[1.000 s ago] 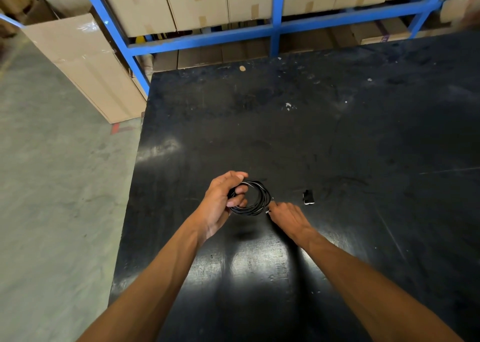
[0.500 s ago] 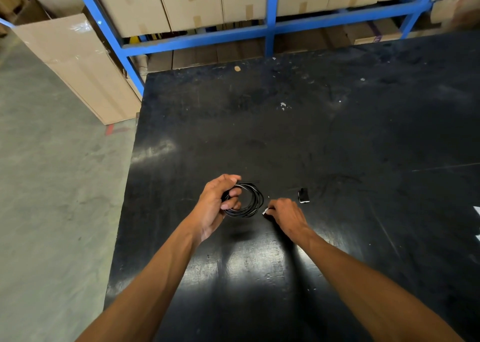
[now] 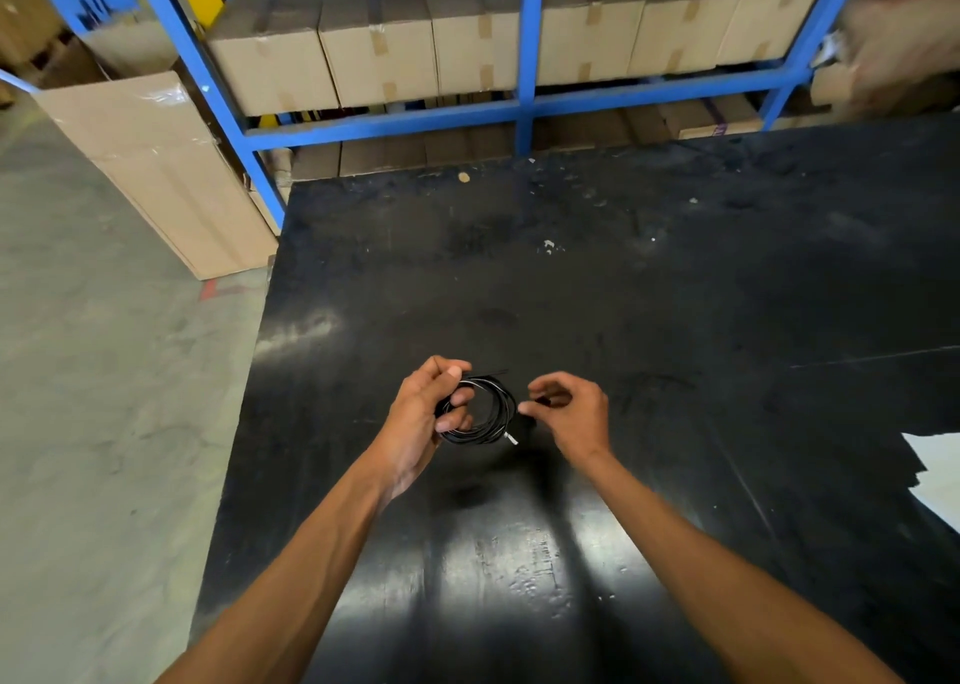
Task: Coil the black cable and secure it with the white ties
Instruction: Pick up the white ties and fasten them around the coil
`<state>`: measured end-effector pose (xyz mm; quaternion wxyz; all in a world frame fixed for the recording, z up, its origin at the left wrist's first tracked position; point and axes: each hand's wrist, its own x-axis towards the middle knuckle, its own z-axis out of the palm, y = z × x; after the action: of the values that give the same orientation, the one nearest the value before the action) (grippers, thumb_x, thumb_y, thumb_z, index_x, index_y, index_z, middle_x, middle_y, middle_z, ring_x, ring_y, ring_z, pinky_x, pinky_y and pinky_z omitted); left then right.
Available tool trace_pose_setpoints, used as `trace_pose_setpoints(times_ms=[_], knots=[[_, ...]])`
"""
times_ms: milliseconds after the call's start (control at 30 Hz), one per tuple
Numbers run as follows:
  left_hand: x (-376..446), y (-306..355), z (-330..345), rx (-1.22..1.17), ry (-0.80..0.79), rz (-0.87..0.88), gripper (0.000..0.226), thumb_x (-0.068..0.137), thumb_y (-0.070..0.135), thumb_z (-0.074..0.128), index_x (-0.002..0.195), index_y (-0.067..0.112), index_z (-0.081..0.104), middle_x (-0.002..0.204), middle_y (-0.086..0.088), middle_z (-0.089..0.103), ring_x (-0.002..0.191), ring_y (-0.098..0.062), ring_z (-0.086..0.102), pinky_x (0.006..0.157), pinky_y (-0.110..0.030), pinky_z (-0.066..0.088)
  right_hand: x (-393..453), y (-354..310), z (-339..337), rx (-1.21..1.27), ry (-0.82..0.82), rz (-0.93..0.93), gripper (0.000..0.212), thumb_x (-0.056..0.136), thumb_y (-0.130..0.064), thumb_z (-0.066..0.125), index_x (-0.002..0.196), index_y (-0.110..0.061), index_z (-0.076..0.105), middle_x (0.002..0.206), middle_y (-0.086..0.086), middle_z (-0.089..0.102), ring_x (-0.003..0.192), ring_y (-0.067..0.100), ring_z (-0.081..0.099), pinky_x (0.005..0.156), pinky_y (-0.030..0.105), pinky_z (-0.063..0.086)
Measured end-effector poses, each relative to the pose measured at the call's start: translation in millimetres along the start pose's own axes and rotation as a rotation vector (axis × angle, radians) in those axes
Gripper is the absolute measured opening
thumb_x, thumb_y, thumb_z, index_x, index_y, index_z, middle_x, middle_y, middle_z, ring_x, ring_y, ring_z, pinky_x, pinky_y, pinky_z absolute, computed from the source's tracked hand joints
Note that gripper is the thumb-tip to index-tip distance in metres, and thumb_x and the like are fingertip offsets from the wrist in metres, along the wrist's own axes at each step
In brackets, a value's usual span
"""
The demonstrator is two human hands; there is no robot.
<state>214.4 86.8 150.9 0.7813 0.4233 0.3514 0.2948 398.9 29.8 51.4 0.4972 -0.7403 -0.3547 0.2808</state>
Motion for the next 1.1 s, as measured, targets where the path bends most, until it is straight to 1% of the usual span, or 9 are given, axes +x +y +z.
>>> trace_pose_setpoints(times_ms=[100,233,367,467,600,767,900,1000,1100], knots=[[-6,11,8,0.016,-0.032,0.043,0.014,0.101,0.011,0.040,0.095,0.009,0.052,0.062,0.002,0.042,0.038,-0.004,0.026,0.059,-0.029,0.030,4,-46,-9,0.146,0.012,-0.067,0.026,0.061,0.001,0.089,0.080,-0.004,0.073,0.073,0.003,0.072,0.067,0.007,0.066,0.066,0.015,0.051],[-16,29,20,0.048,-0.079,0.110,0.014,0.101,0.011,0.039,0.093,0.010,0.051,0.062,0.002,0.041,0.039,-0.004,0.025,0.060,-0.028,0.033,2,-100,-21,0.252,-0.010,-0.165,0.026,0.064,0.001,0.088,0.081,-0.008,0.071,0.073,0.003,0.072,0.070,0.011,0.070,0.069,0.025,0.059],[-27,47,32,0.052,-0.123,0.195,0.016,0.101,0.009,0.038,0.092,0.009,0.051,0.062,0.002,0.041,0.039,-0.003,0.025,0.059,-0.028,0.029,-9,-142,-34,0.317,-0.085,-0.242,0.028,0.067,0.002,0.086,0.082,-0.014,0.070,0.073,0.005,0.072,0.066,0.012,0.070,0.058,0.022,0.055],[-38,60,38,0.055,-0.139,0.257,0.016,0.102,0.010,0.038,0.094,0.009,0.053,0.063,0.001,0.041,0.040,-0.003,0.026,0.057,-0.026,0.032,-18,-160,-46,0.360,-0.132,-0.317,0.029,0.069,0.004,0.084,0.085,-0.014,0.069,0.074,0.007,0.072,0.071,0.013,0.072,0.063,0.023,0.056],[-53,71,42,0.056,-0.177,0.328,0.015,0.101,0.011,0.040,0.096,0.008,0.053,0.061,0.003,0.042,0.041,-0.003,0.028,0.056,-0.024,0.036,-29,-182,-60,0.392,-0.199,-0.387,0.030,0.069,0.009,0.082,0.089,-0.007,0.068,0.074,0.008,0.071,0.071,0.009,0.071,0.065,0.021,0.057],[-64,80,46,0.057,-0.223,0.398,0.011,0.097,0.015,0.046,0.093,0.009,0.054,0.059,0.005,0.042,0.044,-0.003,0.032,0.053,-0.019,0.030,-42,-203,-70,0.405,-0.317,-0.383,0.028,0.073,0.012,0.077,0.091,-0.005,0.066,0.070,0.001,0.074,0.069,0.009,0.073,0.064,0.020,0.057],[-72,85,49,0.060,-0.231,0.437,0.013,0.091,0.020,0.048,0.091,0.008,0.054,0.059,0.004,0.040,0.049,-0.004,0.033,0.051,-0.014,0.033,-48,-217,-74,0.428,-0.373,-0.369,0.030,0.072,0.010,0.078,0.090,-0.011,0.065,0.070,0.000,0.073,0.072,0.011,0.071,0.066,0.024,0.058],[-75,91,51,0.110,-0.234,0.484,0.014,0.092,0.020,0.047,0.092,0.008,0.053,0.060,0.004,0.041,0.052,-0.005,0.036,0.054,-0.015,0.036,-49,-225,-77,0.465,-0.444,-0.260,0.028,0.077,0.008,0.075,0.090,-0.015,0.065,0.072,-0.002,0.070,0.074,0.009,0.069,0.067,0.024,0.058],[-78,96,54,0.238,-0.209,0.559,0.015,0.093,0.024,0.046,0.094,0.011,0.055,0.061,0.004,0.042,0.056,-0.007,0.039,0.059,-0.018,0.040,-50,-234,-82,0.532,-0.499,-0.161,0.027,0.082,0.008,0.070,0.093,-0.015,0.063,0.076,-0.001,0.065,0.070,0.007,0.067,0.058,0.018,0.054]])
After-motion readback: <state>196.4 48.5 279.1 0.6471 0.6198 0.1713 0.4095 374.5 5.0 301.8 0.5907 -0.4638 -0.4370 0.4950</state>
